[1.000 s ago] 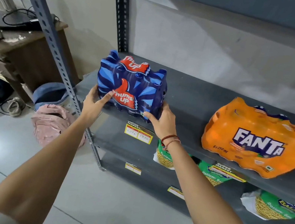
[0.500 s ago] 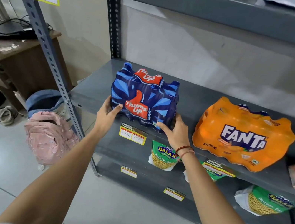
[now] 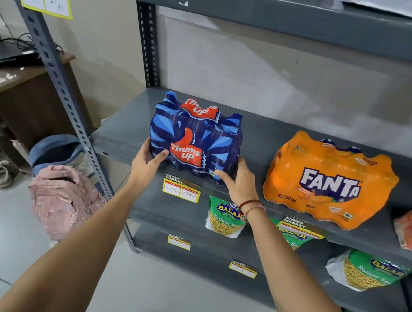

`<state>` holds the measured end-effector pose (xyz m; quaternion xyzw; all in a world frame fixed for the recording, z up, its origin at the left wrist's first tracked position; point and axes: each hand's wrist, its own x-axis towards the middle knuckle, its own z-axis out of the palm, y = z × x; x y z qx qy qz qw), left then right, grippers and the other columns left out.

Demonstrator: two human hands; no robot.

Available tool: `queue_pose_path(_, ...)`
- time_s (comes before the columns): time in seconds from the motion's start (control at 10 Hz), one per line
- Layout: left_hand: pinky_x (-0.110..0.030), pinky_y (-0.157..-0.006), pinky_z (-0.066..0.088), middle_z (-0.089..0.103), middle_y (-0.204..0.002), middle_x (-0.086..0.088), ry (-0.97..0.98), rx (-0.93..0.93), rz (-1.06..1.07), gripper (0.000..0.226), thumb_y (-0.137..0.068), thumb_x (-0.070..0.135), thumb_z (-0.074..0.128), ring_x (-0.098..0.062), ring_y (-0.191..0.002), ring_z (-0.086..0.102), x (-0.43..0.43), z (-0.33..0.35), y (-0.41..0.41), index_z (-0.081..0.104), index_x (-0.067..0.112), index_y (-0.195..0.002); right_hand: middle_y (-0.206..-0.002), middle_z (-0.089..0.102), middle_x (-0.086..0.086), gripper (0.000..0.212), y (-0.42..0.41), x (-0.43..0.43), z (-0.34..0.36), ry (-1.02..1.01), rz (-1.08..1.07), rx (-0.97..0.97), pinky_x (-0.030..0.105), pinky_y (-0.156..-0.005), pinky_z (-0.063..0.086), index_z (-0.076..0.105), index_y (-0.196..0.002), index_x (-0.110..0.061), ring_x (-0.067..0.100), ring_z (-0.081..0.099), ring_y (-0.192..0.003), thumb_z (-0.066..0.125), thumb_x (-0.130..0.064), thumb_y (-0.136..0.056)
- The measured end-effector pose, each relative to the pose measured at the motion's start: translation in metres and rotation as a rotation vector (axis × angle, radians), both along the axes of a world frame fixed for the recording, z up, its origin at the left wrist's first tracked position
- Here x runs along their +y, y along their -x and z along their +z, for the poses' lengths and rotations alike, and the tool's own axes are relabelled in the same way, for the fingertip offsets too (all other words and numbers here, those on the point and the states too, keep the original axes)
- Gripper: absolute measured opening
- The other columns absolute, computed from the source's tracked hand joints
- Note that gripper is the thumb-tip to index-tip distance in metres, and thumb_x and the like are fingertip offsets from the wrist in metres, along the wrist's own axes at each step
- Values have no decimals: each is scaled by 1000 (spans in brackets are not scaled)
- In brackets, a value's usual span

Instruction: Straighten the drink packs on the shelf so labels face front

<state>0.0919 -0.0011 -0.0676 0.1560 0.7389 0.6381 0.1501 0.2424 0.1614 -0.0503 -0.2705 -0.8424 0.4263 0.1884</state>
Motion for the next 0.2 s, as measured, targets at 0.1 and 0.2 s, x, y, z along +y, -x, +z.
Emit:
queue_pose_path(0.1,-26,-98,35,47,-143,-5,99,77,-5,56,-92,24,56,-19,-127,47,-2,3,-2,33,15,-142,-130,56,16,52,-1,-1,-1,-18,-18,17,39,-94,49,43,-124,-2,31,56,-118,64,-28,-85)
queue_pose_path(0.2,-32,-100,39,54,-137,-10,220,149,97,47,-91,23,56,-24,-124,52,-7,3,-5,45,10,-134,-123,60,17,48,-4,-2,-6,-44,-90,62,38,-91,50,48,-119,-2,31,58,-112,66,-28,-83)
